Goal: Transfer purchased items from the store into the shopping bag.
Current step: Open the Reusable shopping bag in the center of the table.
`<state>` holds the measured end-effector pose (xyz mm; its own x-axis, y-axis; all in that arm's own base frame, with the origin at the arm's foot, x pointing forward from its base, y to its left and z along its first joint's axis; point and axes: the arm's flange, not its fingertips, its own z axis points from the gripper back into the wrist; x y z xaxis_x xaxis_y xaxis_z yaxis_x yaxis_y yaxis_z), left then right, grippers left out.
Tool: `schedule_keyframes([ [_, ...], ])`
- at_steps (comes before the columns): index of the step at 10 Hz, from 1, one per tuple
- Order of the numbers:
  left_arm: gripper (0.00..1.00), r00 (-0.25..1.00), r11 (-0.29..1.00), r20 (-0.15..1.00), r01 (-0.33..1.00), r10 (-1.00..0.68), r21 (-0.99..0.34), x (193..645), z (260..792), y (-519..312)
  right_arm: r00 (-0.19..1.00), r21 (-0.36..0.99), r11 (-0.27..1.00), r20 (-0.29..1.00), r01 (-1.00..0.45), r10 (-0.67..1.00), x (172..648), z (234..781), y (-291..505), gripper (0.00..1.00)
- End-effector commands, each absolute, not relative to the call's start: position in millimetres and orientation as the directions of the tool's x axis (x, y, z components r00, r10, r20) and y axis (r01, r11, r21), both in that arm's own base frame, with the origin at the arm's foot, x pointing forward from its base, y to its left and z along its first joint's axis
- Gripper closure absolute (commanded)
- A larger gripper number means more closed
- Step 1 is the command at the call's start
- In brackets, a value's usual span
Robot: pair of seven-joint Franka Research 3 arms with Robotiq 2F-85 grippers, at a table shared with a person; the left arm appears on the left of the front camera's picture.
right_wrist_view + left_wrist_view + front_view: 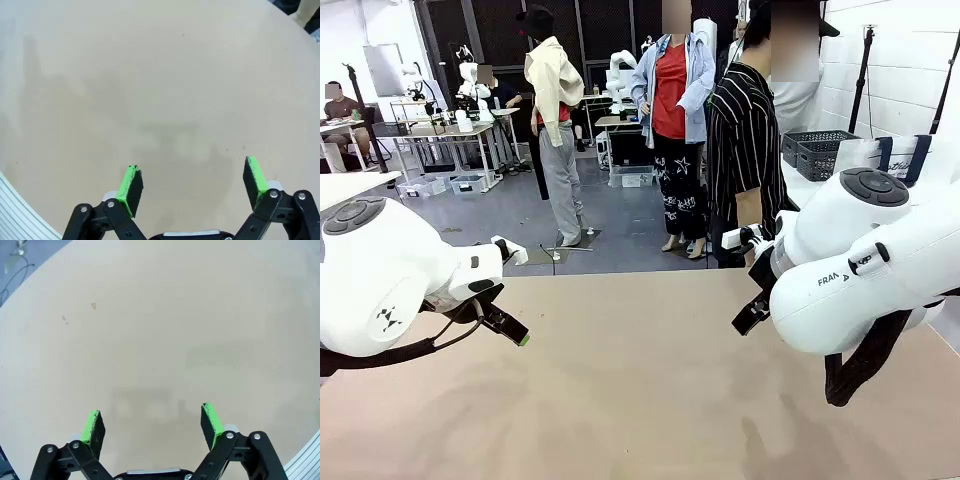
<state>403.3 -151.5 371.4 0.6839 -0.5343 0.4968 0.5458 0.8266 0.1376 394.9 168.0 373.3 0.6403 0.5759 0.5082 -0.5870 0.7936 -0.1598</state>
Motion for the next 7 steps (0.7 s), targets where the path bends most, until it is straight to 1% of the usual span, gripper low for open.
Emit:
schedule_keyframes([
  [1, 0.00, 0.684, 0.827, 0.497, 0.546, -0.534, 0.138, 403.3, 371.4, -151.5, 0.640, -0.160, 0.794, 0.508, -0.587, 0.576, 394.9, 373.3, 168.1, 0.00],
  [7, 0.00, 0.684, 0.827, 0.497, 0.546, -0.534, 0.138, 403.3, 371.4, -151.5, 0.640, -0.160, 0.794, 0.508, -0.587, 0.576, 394.9, 373.3, 168.1, 0.00],
])
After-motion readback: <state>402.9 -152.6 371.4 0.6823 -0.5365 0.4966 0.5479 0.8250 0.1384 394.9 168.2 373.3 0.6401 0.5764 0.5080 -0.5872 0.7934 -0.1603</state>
